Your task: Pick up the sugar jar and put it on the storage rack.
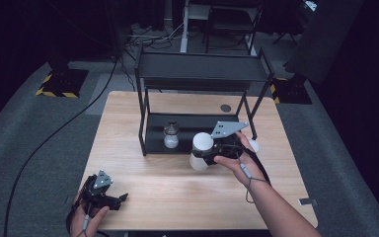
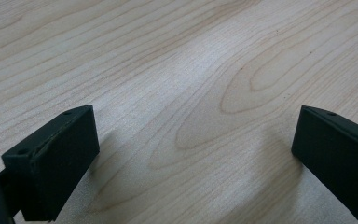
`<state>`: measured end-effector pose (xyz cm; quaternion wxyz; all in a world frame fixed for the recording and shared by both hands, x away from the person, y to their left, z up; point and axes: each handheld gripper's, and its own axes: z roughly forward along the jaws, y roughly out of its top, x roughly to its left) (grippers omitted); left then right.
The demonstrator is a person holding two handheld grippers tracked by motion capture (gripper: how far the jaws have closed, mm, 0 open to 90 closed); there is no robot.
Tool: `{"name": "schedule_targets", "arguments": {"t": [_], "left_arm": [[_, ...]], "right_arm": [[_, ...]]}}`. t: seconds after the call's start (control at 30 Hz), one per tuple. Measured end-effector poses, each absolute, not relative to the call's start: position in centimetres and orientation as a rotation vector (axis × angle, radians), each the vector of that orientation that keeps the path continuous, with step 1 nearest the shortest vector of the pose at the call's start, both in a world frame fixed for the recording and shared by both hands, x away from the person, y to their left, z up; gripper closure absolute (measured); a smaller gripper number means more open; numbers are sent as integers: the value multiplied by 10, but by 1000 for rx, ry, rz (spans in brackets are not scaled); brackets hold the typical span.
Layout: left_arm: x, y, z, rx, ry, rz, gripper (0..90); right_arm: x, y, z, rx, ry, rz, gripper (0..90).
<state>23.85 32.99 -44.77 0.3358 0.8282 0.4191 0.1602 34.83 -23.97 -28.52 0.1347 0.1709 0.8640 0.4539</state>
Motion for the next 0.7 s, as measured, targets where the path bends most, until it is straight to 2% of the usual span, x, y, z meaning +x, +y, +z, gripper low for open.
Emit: {"name": "schedule_targets", "arguments": {"t": [0.4, 0.7], "left_arm": [[239, 330, -448, 2160, 1093, 418, 2], [239, 330, -448, 2160, 1095, 418, 1]], "right_arm": [[367, -239, -261, 496, 2460, 1309, 335], [389, -234, -257, 511, 2451, 1318, 335]]}}
